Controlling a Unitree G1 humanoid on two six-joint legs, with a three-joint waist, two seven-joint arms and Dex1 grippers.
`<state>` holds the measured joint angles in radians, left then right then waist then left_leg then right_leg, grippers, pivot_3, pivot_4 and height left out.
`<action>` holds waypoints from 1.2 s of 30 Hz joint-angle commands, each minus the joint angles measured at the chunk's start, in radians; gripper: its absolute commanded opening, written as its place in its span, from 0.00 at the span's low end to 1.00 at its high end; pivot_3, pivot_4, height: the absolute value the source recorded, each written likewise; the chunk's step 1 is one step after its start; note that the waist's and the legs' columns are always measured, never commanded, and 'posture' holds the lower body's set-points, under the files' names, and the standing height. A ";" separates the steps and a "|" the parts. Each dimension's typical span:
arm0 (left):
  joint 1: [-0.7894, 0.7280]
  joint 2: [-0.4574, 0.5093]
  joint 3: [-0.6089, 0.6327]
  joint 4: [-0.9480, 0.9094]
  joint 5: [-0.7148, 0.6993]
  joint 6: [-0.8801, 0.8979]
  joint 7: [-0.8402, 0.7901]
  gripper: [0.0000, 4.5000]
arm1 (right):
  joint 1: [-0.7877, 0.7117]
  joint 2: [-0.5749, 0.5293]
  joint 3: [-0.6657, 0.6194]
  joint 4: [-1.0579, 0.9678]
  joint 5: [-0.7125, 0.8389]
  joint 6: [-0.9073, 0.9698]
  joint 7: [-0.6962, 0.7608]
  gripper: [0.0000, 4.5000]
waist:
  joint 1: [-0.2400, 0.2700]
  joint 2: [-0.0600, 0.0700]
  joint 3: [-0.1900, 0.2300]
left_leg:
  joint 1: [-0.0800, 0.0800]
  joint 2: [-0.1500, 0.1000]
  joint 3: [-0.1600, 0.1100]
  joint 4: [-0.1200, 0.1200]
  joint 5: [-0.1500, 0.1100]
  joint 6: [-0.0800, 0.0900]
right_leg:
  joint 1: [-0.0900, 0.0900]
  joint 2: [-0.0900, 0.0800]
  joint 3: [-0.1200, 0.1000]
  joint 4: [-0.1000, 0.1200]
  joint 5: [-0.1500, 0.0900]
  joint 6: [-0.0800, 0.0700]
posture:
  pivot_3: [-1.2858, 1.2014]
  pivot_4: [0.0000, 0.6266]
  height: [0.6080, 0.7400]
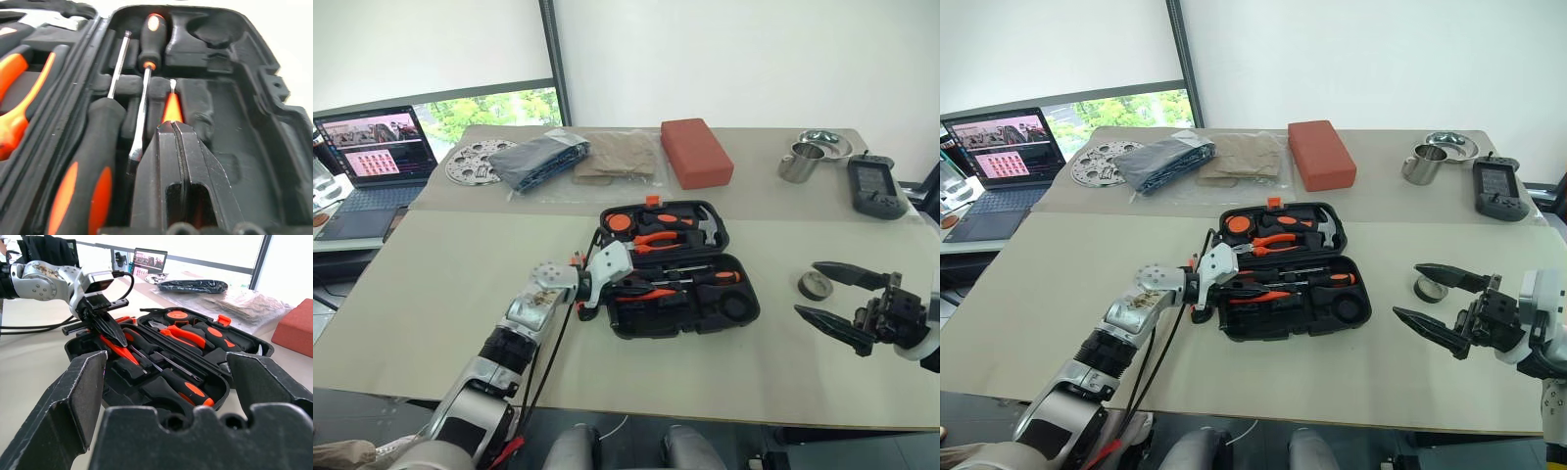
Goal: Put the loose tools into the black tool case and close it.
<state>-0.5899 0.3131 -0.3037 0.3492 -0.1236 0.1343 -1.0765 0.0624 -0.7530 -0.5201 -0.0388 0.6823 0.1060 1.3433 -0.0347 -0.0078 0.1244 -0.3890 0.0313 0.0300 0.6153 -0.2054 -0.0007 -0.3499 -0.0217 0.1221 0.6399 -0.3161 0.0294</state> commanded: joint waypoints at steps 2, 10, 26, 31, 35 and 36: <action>0.013 0.004 -0.034 0.061 0.055 -0.035 0.008 0.00 | 0.007 -0.005 -0.005 -0.011 -0.006 -0.028 0.000 1.00 | -0.002 0.001 -0.001 | 0.000 0.000 0.000 0.000 0.000 0.000 | 0.000 0.000 0.000 0.000 0.000 0.000 | 0.52 0.24 0.90; 0.043 0.018 -0.063 0.062 0.089 -0.080 0.001 0.00 | 0.020 -0.023 -0.016 -0.001 -0.010 -0.024 0.011 1.00 | -0.009 0.003 -0.002 | 0.001 0.000 0.000 0.000 0.000 0.000 | 0.001 0.000 0.001 0.001 0.000 0.000 | 0.52 0.24 0.90; 0.088 -0.009 0.293 -0.372 -0.166 0.194 0.300 0.12 | -0.012 -0.017 0.011 0.021 -0.023 -0.030 0.020 1.00 | -0.004 0.002 -0.001 | 0.000 0.001 -0.002 0.001 0.000 0.000 | -0.001 0.000 0.000 0.002 0.000 0.000 | 0.52 0.24 0.90; 0.154 -0.016 0.414 -0.599 -0.218 0.434 0.523 0.51 | -0.037 -0.027 0.026 0.041 -0.023 -0.026 0.031 1.00 | -0.002 0.002 -0.001 | 0.000 0.001 -0.002 0.000 0.000 0.000 | 0.000 -0.001 0.000 0.001 0.000 0.000 | 0.52 0.24 0.90; 0.214 -0.026 0.438 -0.717 -0.200 0.718 0.713 0.82 | -0.069 -0.043 0.035 0.067 -0.027 -0.022 0.047 1.00 | -0.002 0.002 -0.001 | 0.000 0.001 -0.003 0.001 0.000 0.000 | 0.000 -0.002 0.000 0.001 0.000 0.001 | 0.52 0.24 0.90; 0.219 -0.035 0.435 -0.728 -0.194 0.759 0.744 0.90 | -0.077 -0.046 0.038 0.072 -0.027 -0.020 0.050 1.00 | -0.002 0.002 -0.001 | 0.000 0.001 -0.003 0.001 0.000 0.000 | 0.000 -0.002 0.000 0.001 0.000 0.001 | 0.52 0.24 0.90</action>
<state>-0.3701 0.2877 0.1222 -0.3171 -0.3195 0.8060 -0.4004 0.0070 -0.7764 -0.4752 0.0380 0.6493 0.0972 1.3822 -0.0365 -0.0058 0.1232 -0.3890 0.0320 0.0271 0.6161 -0.2053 -0.0008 -0.3497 -0.0236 0.1220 0.6413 -0.3164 0.0300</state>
